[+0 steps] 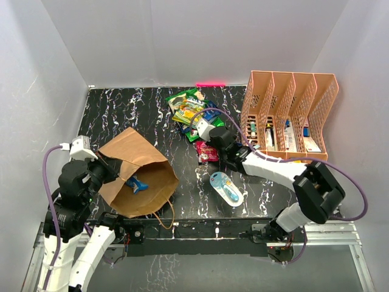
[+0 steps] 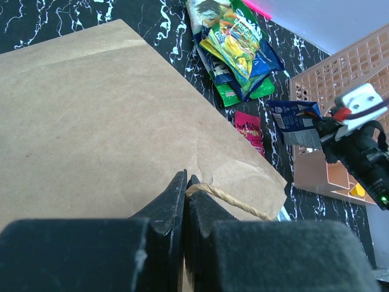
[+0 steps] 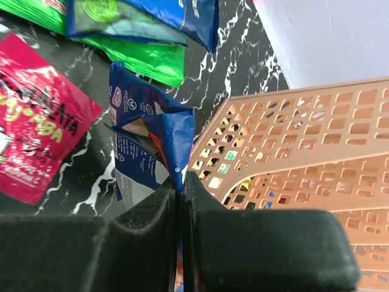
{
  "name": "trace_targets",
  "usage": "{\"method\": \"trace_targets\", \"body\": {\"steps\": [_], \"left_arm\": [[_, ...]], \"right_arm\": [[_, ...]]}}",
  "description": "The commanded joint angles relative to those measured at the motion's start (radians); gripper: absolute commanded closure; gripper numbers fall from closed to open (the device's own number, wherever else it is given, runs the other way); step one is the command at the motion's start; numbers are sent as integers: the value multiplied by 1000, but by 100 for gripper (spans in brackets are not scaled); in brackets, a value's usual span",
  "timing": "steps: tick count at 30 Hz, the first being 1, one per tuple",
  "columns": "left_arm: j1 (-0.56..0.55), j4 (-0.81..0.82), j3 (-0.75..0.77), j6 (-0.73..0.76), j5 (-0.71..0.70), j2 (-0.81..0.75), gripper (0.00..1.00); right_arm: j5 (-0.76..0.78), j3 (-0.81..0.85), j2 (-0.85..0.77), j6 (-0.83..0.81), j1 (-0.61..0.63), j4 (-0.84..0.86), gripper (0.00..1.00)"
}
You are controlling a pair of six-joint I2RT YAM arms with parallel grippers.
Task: Take the snacks out of the paper bag
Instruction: Place the snack at the center of the board.
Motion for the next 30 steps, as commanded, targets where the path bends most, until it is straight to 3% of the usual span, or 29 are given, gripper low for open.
{"method": "trace_targets", "body": {"steps": [1,5,12,24,26,30], "left_arm": [[-3,-1,42,25,4,17,100],[-2,-8,45,28,6,10,100],[-1,-8,41,26,12,4,100],[-2,-21,53,21,10,8,100],[-2,-15,52,17,15,10,100],[-1,-11,53,17,22,18,100]], "right_arm": [[96,85,65,-37,-15,38,92],[85,119,135,10,-10,-40,92],[-172,179,204,210,4,-125,92],[-393,210,281,412,4,-217,91],[-426,177,280,428,3,-195,85],[-488,120,253,448,3,-109,61]]}}
